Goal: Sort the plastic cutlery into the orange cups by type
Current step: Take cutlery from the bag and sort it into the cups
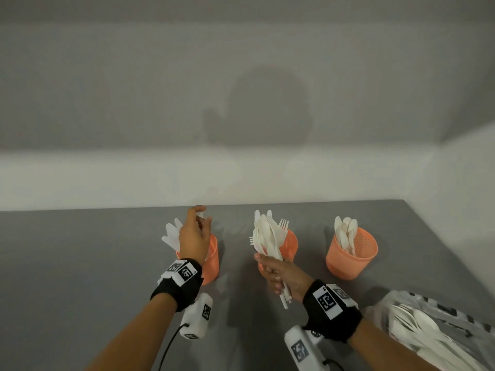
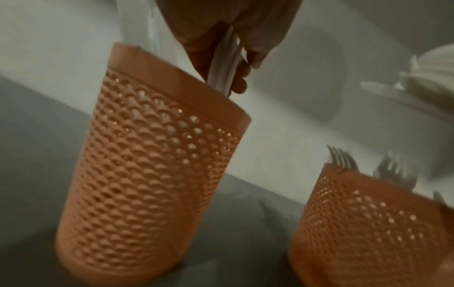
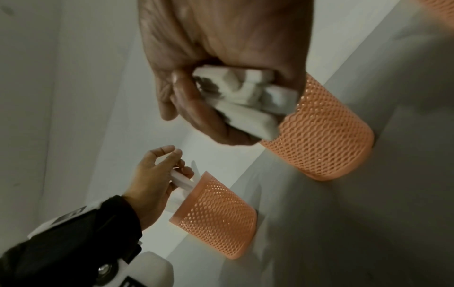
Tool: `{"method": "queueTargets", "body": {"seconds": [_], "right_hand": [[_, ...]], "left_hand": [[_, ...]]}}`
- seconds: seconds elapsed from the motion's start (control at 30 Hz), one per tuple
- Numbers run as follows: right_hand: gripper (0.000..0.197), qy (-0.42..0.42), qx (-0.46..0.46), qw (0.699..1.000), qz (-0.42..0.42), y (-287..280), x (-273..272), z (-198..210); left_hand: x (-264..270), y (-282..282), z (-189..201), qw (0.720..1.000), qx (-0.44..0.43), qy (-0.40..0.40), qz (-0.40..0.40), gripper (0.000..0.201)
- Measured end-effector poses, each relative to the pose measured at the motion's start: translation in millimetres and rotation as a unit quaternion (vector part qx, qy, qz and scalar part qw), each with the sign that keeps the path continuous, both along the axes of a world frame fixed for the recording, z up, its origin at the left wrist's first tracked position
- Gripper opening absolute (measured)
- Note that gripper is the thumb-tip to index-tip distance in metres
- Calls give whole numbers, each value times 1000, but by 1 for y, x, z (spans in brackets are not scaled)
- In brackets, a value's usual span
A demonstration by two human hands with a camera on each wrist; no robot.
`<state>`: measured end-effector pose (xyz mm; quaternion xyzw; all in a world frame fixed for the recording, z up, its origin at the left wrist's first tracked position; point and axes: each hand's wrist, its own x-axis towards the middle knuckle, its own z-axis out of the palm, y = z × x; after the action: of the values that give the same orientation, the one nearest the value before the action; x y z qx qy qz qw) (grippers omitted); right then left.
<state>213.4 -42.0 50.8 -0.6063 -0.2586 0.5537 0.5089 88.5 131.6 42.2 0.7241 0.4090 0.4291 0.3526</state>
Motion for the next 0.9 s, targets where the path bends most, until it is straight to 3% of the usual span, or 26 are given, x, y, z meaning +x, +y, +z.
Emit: {"method": "queueTargets", "body": {"seconds": [0.1, 0.23, 0.27, 0.33, 0.4, 0.47, 0.5, 0.57, 0.6, 0.67, 0.73, 0.8, 0.9], "right_hand": [[43, 0, -13, 1000, 13, 0, -1, 0], [40, 36, -19, 999, 30, -1, -2, -1], [40, 49, -18, 998, 34, -1, -2, 0], [41, 74, -10, 996, 39, -2, -3, 1], [42, 90, 4, 995, 43, -2, -4, 3], [43, 101, 22, 993, 49, -2, -6, 7], [40, 108, 30, 992, 56, -2, -7, 9], [33, 128, 38, 987, 85, -3, -10, 13], [32, 139, 36, 984, 106, -3, -12, 15], [28, 153, 25, 975, 156, -3, -15, 19], [24, 150, 4, 972, 178, -5, -18, 25], [19, 112, -22, 983, 145, -6, -19, 30], [7, -38, 7, 999, 36, -2, -23, 30]], "left_hand": [[-3, 4, 0, 991, 86, 97, -23, 24], [-6, -1, 10, 950, 182, 252, -16, 53], [-6, -4, 14, 945, 198, 260, 6, 53], [-4, -14, 25, 957, 224, 185, 16, 49], [0, -33, 44, 989, 137, 43, -37, 42], [4, -55, 56, 989, -64, -66, -119, 41], [5, -65, 59, 967, -174, -89, -164, 48], [8, -79, 53, 885, -363, -125, -263, 61], [8, -84, 50, 847, -409, -135, -310, 62], [9, -94, 52, 811, -444, -162, -344, 43], [14, -101, 57, 816, -453, -173, -314, 11], [21, -103, 61, 853, -428, -137, -265, 6], [29, -101, 61, 909, -370, -108, -162, 6]]}}
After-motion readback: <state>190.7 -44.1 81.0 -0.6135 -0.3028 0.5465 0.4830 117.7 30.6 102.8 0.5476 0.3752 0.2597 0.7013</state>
